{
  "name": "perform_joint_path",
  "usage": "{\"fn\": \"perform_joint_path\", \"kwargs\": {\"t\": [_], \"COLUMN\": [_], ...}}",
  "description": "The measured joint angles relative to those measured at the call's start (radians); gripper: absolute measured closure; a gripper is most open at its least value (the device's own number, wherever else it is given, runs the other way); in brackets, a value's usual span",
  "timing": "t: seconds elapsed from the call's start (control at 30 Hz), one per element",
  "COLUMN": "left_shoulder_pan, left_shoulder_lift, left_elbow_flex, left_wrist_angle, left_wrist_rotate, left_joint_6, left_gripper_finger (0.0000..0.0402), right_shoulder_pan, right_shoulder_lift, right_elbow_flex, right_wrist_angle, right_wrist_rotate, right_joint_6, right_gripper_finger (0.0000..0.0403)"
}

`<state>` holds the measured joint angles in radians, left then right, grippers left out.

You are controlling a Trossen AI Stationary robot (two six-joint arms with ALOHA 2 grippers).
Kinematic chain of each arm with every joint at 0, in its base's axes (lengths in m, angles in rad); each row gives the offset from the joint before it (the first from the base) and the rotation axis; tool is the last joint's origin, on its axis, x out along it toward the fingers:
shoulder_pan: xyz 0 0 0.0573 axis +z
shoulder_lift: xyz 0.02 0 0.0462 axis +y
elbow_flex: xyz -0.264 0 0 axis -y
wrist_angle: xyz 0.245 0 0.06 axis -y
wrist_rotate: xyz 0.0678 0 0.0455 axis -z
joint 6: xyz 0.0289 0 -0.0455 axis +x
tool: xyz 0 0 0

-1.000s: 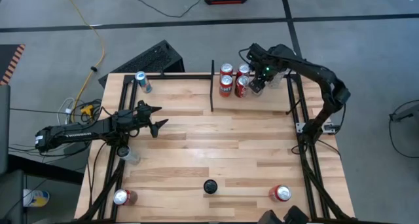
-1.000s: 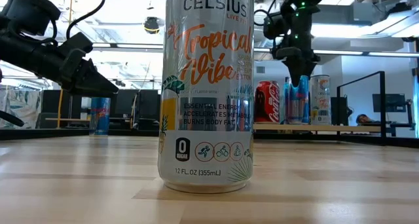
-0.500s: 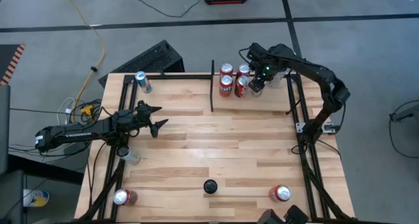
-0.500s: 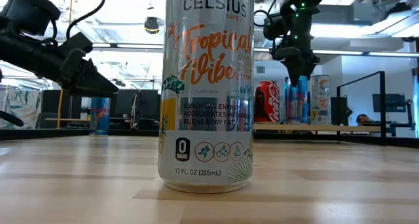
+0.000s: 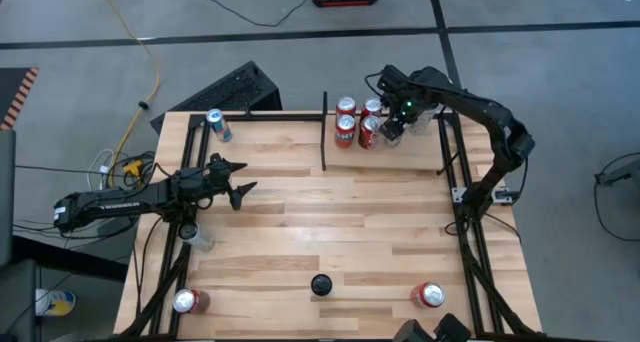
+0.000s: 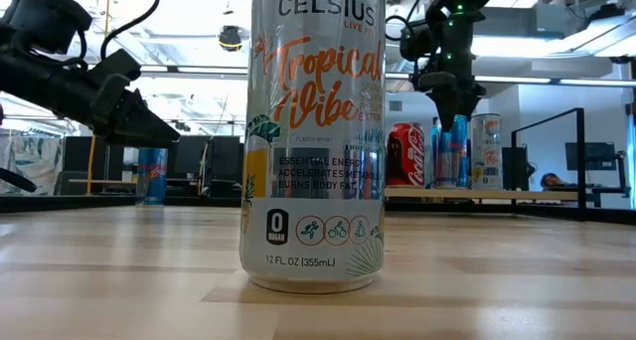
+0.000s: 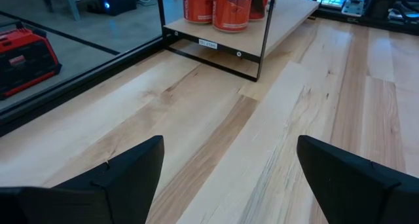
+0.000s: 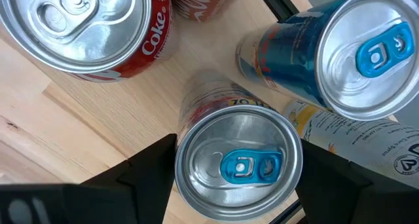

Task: Place canned beverage on shelf
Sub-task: Put the bottom blue soda can on the shelf aligned with the other blue soda can

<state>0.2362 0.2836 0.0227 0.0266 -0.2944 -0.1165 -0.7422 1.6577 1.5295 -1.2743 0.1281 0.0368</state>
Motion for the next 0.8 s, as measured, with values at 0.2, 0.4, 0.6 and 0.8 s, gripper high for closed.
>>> {"fn": "perform_joint_path", "kwargs": {"t": [0.2, 0.4, 0.6, 0.8], "left_shoulder_pan": [0.0, 0.0, 0.0, 0.0], "left_shoulder_lift": [0.0, 0.0, 0.0, 0.0], "left_elbow_flex": [0.0, 0.0, 0.0, 0.0], "left_wrist_angle": [0.0, 0.0, 0.0, 0.0], "left_wrist_rotate": [0.0, 0.0, 0.0, 0.0], "left_joint_6": [0.0, 0.0, 0.0, 0.0], "left_gripper_finger": [0.0068, 0.0068, 0.0068, 0.0068], "right_shoulder_pan": [0.0, 0.0, 0.0, 0.0], "right_shoulder_lift": [0.0, 0.0, 0.0, -0.001], "right_elbow_flex": [0.0, 0.0, 0.001, 0.002], "right_wrist_angle": [0.001, 0.004, 0.004, 0.003], "right_wrist_rotate": [0.001, 0.001, 0.002, 0.005], "right_joint_6": [0.011, 0.015, 0.016, 0.015], "right_gripper_finger": [0.0106, 0.0105, 0.0084, 0.0043]}}
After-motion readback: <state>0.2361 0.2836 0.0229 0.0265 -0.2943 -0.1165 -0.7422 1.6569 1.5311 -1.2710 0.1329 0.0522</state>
